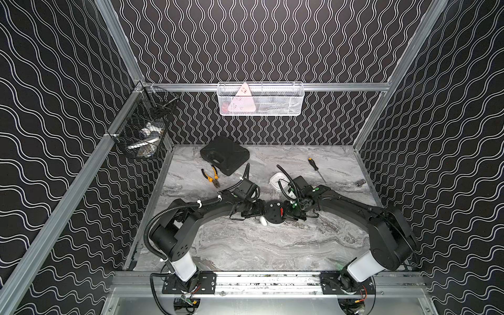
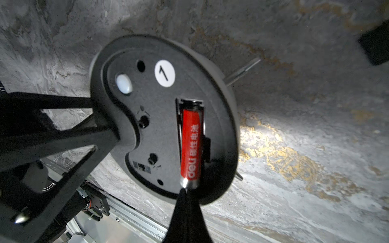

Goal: Insert the battery into the alarm
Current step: Install the battery in the alarm.

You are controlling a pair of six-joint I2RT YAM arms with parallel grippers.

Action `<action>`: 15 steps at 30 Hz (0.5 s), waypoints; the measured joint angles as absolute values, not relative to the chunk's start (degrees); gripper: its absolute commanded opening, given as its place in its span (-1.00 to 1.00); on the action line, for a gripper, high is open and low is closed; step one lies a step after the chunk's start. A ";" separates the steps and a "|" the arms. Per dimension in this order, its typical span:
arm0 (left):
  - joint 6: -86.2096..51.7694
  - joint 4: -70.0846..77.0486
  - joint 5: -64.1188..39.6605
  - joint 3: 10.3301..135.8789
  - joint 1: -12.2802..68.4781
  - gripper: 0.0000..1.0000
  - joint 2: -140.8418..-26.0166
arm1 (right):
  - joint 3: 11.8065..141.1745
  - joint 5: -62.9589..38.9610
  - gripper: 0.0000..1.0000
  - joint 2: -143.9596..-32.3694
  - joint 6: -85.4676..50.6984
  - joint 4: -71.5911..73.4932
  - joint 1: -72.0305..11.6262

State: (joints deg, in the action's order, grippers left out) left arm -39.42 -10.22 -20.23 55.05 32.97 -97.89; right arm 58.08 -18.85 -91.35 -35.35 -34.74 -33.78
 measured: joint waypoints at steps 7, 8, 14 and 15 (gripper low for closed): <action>-38.72 -8.19 -21.39 55.22 32.99 0.29 -99.09 | 58.11 -18.00 -0.94 -91.35 -35.38 -34.76 -33.54; -38.39 -8.23 -21.37 55.46 32.99 0.29 -99.22 | 58.11 -17.82 -0.93 -91.33 -35.42 -34.79 -33.47; -36.75 -9.61 -20.56 56.47 33.08 0.25 -99.55 | 58.63 -16.29 -0.93 -89.69 -35.59 -34.96 -33.28; -36.42 -9.72 -20.56 56.62 33.08 0.24 -99.66 | 58.74 -16.05 -0.93 -89.56 -35.59 -34.96 -33.26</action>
State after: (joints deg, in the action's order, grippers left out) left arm -36.42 -9.72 -20.56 56.62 33.08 -99.66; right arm 58.74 -16.05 -89.56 -35.59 -34.96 -33.26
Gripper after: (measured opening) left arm 0.625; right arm 0.050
